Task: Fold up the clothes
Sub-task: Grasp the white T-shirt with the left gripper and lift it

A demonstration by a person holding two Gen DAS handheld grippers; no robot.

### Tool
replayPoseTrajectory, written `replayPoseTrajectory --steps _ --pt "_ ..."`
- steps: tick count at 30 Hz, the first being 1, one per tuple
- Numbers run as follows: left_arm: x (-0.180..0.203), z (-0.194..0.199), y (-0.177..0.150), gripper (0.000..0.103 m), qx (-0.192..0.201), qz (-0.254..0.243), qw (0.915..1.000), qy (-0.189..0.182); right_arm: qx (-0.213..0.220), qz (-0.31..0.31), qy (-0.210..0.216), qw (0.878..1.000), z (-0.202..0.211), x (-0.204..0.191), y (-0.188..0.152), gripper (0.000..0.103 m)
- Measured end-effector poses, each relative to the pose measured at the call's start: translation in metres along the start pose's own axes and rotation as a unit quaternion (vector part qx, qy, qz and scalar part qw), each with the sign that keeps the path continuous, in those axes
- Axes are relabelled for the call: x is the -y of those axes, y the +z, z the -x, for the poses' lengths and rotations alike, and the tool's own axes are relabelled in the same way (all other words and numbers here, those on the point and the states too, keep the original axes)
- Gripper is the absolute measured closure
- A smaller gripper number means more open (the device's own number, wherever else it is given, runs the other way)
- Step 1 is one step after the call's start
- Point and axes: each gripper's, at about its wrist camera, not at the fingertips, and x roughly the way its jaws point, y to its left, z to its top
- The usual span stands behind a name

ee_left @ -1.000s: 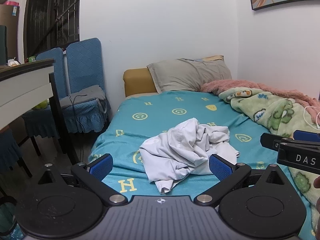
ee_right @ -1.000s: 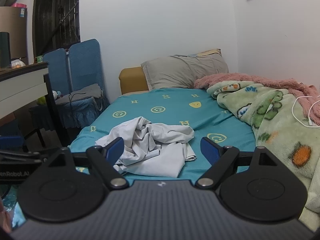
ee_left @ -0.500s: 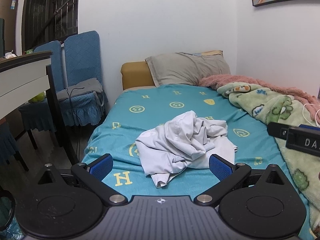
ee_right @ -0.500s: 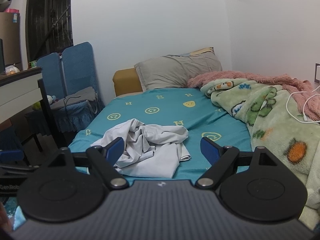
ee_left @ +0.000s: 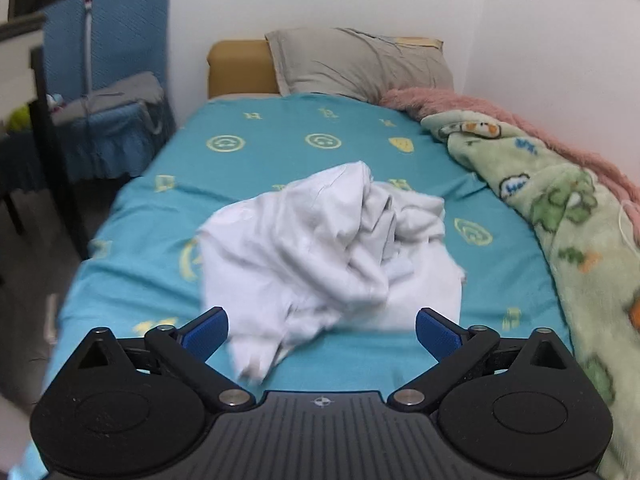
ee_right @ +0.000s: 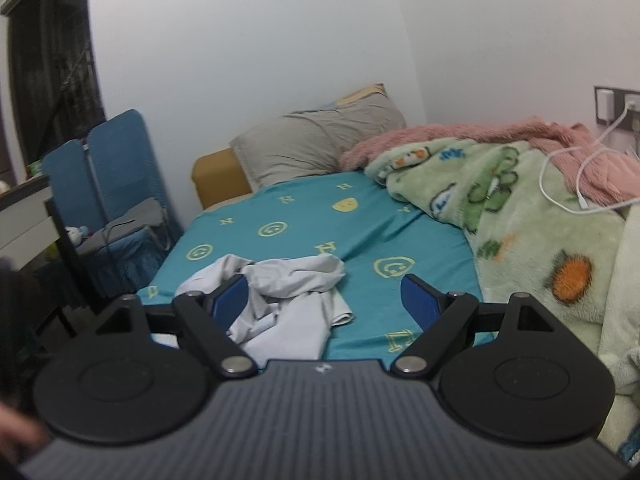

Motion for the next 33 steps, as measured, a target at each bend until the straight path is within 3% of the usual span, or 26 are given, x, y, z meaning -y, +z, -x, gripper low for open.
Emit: replayPoseTrajectory --steps 5,7,9,10,12,18,27,30,33 --pt "0.006 -0.066 0.018 0.007 -0.021 -0.007 0.9996 -0.019 -0.018 -0.022 -0.012 1.0 -0.027 0.011 -0.003 0.018" --pt "0.008 -0.088 0.017 0.02 -0.018 -0.027 0.9994 -0.012 -0.02 -0.022 -0.011 0.999 -0.04 0.012 -0.004 0.018" --pt "0.006 -0.104 0.014 0.056 -0.026 -0.039 0.9988 -0.012 -0.022 -0.018 -0.015 0.999 -0.055 0.012 -0.006 0.018" --pt "0.001 -0.104 0.014 0.064 -0.024 -0.036 0.9989 -0.02 -0.023 -0.017 -0.013 1.0 -0.063 0.012 -0.007 0.018" --pt "-0.009 -0.098 0.017 0.094 -0.02 -0.026 0.9987 -0.039 -0.03 -0.016 -0.011 0.999 -0.075 0.013 -0.011 0.018" --pt "-0.041 -0.015 0.036 0.099 0.034 -0.02 0.9956 -0.085 -0.037 -0.033 -0.006 0.999 -0.087 0.017 -0.015 0.018" --pt "-0.096 0.128 0.025 0.099 0.106 0.013 0.9817 -0.158 -0.003 -0.011 0.006 1.0 -0.046 0.0 -0.006 0.018" --pt "-0.121 0.15 0.016 0.099 0.108 0.034 0.9824 -0.149 0.0 0.011 0.01 1.0 -0.032 -0.01 -0.008 0.018" --pt "-0.143 0.14 0.01 0.099 0.083 0.063 0.9874 -0.119 -0.028 0.027 0.021 0.999 -0.033 -0.018 -0.011 0.018"
